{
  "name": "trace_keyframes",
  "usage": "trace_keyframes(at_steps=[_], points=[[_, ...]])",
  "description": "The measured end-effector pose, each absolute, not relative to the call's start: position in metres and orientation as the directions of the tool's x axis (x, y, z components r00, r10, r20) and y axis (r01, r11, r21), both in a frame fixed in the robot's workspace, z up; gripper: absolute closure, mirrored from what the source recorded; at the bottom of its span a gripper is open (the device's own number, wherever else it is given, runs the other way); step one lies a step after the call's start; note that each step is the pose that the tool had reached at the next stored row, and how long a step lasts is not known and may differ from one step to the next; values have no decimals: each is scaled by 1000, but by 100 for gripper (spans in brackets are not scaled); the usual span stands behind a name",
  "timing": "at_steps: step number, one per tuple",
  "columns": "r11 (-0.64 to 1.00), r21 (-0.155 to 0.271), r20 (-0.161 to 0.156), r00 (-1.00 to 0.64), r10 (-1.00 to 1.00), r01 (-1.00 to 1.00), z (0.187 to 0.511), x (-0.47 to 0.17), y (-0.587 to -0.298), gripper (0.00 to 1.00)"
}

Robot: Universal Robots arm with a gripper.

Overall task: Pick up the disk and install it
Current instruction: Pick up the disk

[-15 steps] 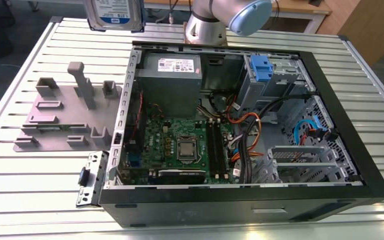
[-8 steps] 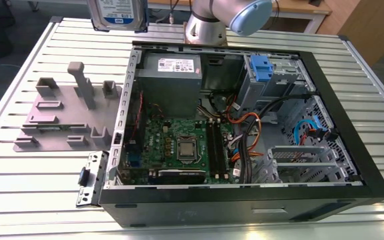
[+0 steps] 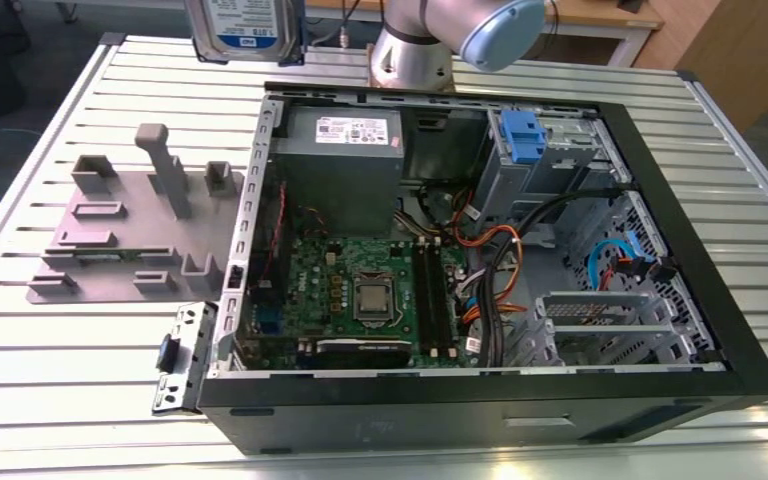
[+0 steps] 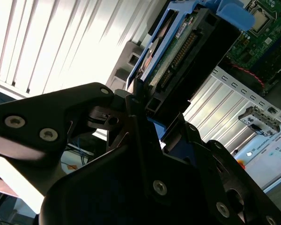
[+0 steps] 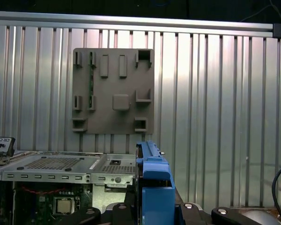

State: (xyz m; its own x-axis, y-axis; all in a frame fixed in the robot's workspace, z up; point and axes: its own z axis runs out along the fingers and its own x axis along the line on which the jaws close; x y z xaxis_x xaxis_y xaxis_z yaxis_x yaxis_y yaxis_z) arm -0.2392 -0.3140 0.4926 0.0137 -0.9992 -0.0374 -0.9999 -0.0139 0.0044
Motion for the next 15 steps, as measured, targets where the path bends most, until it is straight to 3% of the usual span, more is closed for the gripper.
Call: trace_keyframes(at_steps=[15], points=[[-14,4,-37,14,-999,-1000,493,-226,-314,64]])
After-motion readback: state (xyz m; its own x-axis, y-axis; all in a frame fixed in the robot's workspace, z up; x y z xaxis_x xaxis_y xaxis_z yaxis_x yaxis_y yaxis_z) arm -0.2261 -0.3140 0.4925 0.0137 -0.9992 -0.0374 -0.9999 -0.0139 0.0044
